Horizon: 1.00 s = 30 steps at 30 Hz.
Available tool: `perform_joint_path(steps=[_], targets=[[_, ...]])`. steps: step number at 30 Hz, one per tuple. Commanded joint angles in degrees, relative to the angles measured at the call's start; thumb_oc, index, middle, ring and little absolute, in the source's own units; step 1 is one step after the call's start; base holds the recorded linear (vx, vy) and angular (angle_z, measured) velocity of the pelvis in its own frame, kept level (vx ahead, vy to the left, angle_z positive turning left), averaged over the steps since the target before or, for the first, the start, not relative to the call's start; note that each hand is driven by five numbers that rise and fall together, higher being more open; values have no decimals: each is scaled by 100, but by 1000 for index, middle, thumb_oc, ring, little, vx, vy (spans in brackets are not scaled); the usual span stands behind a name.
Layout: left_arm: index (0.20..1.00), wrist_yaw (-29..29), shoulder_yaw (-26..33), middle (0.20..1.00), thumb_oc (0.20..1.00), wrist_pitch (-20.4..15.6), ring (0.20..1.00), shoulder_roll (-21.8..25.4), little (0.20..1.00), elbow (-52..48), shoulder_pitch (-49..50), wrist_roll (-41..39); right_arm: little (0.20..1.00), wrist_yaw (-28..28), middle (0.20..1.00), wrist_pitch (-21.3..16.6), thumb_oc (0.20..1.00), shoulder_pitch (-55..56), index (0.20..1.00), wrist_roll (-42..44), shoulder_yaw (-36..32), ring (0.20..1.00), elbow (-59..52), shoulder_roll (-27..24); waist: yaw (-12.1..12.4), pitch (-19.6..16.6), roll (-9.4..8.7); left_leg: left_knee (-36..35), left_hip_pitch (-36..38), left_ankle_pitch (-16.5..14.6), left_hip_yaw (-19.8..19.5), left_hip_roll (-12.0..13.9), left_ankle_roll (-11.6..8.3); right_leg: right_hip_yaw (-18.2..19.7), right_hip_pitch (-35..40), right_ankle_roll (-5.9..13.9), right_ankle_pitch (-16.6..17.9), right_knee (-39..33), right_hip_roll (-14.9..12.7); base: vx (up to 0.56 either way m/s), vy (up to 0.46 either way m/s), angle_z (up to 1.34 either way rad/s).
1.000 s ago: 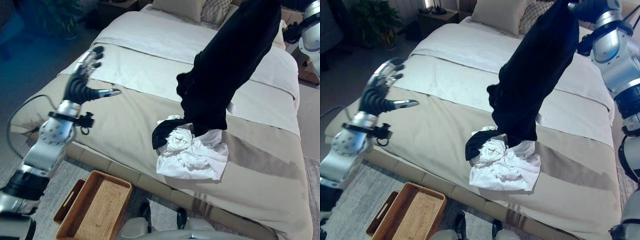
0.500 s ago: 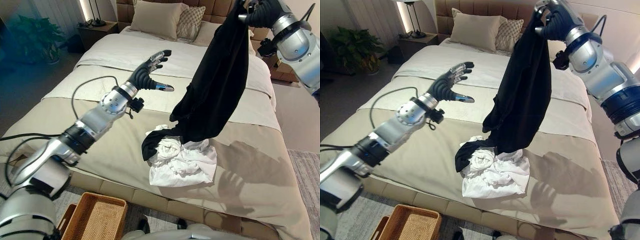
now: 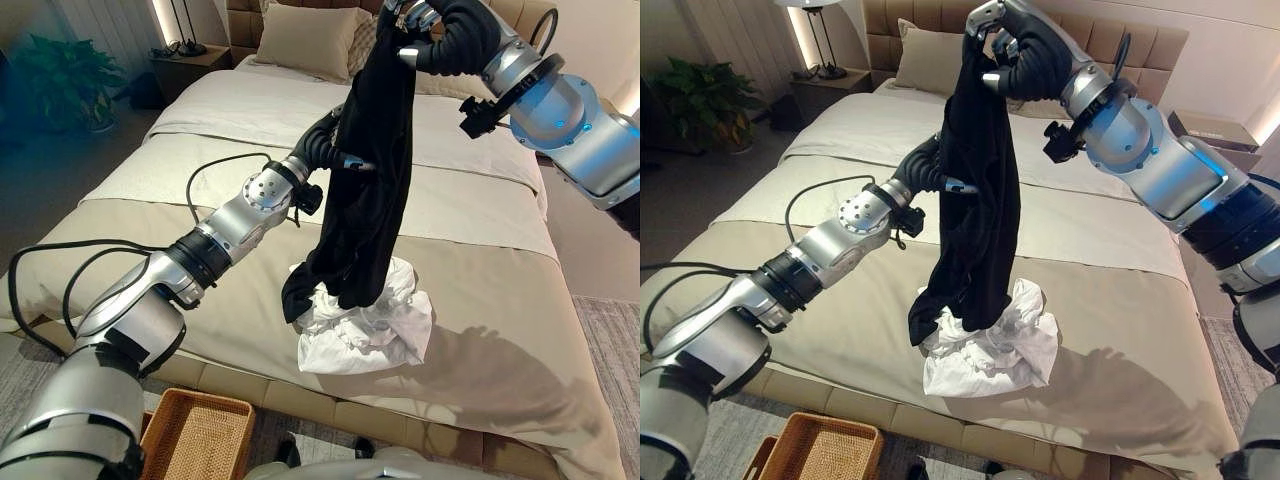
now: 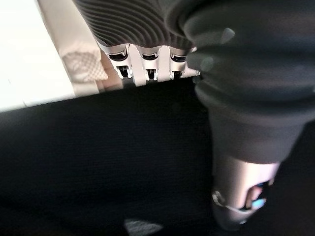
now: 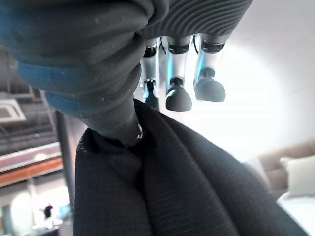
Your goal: Pick up clothes into the bucket
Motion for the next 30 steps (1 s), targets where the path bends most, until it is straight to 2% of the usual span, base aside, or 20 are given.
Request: perform_joint_path(steps=[1,2,4,5,9,13,14,15,23,24,28,30], targets=[[1000,-479,-393,1000,1000,-57,1000,228,1000,-162,-553,-884,200,-14,200,-391,200,45,200,441,-377,200,-141,-335,137,-348,-86,545,-141,-484,-146,-112,107,-183,-353,370,259,336,-283,29,4,4],[1000,-932,-807,1000,1000,92,1000,566,1000,-520,-745,-1464,200,52,200,-458,200,42,200,538,-323,200,-261,-387,113,-381,-49,509,-130,-472,-159,-109,91,-217,-338,379,267,313,-286,18,4,4],[1000,-1078,-946,1000,1000,130,1000,738,1000,-653,-819,-1638,200,93,200,-501,200,57,200,572,-299,200,-264,-387,103,-397,-45,483,-117,-463,-170,-106,80,-230,-321,381,273,283,-288,34,3,6],[1000,-1432,-1206,1000,1000,272,1000,933,1000,-914,-930,-1932,200,159,200,-542,200,41,200,574,-234,200,-268,-359,83,-443,-25,426,-81,-453,-169,-100,68,-254,-285,389,286,233,-296,40,2,11],[1000,-1794,-1499,1000,1000,360,1000,1215,1000,-1117,-1014,-2022,200,246,200,-615,200,-5,200,540,-140,200,-165,-246,73,-502,0,377,-32,-442,-173,-98,50,-294,-224,386,296,185,-308,38,4,14],[1000,-1866,-1601,1000,1000,373,1000,1283,1000,-1072,-975,-1892,200,218,200,-637,200,40,200,480,-189,200,-90,-148,77,-523,38,402,3,-470,-183,-123,64,-292,-193,390,299,194,-323,14,6,4],[410,-1836,-1562,410,410,353,410,1282,410,-1038,-916,-1880,200,219,200,-643,200,99,200,452,-256,200,-105,-125,83,-527,47,407,11,-481,-181,-132,74,-282,-190,389,298,201,-324,0,0,0],[200,-1836,-1563,200,200,353,200,1282,200,-1038,-916,-1880,200,218,200,-643,200,100,200,452,-257,200,-106,-125,84,-527,46,407,11,-481,-180,-132,74,-282,-191,389,298,201,-324,0,0,0],[200,-1657,-1079,200,200,253,200,1191,200,-1017,-431,-1912,200,145,200,-593,200,447,200,272,-579,200,-183,-132,129,-533,67,396,35,-494,-197,-159,115,-262,-185,404,283,220,-358,0,0,0],[200,-1636,-1009,200,200,240,200,1191,200,-1029,-381,-1920,1000,128,1000,-587,1000,516,1000,254,-639,1000,-201,-152,135,-530,66,400,37,-498,-200,-160,118,-260,-183,403,278,226,-363,0,0,0],[200,-1492,-624,200,200,138,200,1263,200,-1040,-163,-1918,1000,43,1000,-552,1000,884,1000,94,-974,1000,-233,-229,161,-523,81,402,39,-506,-205,-176,137,-265,-189,403,260,250,-372,0,0,0],[200,-1224,-221,200,200,-28,200,1382,200,-980,4,-1802,1000,-85,1000,-519,1000,1211,1000,8,-1340,1000,-187,-331,188,-513,88,416,42,-514,-216,-185,149,-274,-177,398,256,258,-380,0,0,0]])
